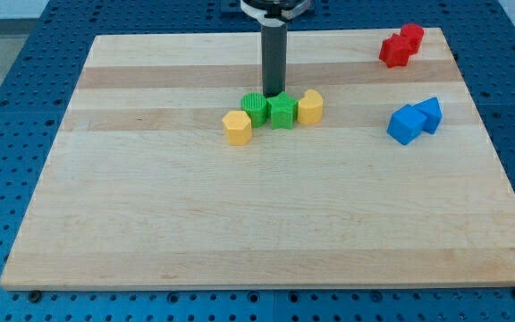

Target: Move your arm to the right side of the yellow heart

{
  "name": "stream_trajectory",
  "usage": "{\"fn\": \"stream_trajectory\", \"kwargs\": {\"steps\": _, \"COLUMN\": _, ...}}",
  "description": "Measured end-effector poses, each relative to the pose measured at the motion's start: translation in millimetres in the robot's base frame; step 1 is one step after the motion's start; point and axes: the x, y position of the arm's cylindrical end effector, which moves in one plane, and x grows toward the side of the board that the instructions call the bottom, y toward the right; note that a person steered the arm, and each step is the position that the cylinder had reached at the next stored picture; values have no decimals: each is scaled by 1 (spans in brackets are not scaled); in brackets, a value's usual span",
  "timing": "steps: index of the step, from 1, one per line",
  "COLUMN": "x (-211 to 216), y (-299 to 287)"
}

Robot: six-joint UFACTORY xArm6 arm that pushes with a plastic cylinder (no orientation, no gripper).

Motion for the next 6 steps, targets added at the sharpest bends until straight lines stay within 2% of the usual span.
{"fn": "stream_trajectory", "kwargs": {"steps": 1, "x": -1, "y": 0}}
{"fn": "stream_trajectory", "kwargs": {"steps": 3, "x": -36, "y": 28}}
{"fn": "stream_trajectory", "kwargs": {"steps": 4, "x": -25, "y": 82}}
{"fn": "stream_trajectory", "kwargs": {"steps": 6, "x": 28, "y": 105}}
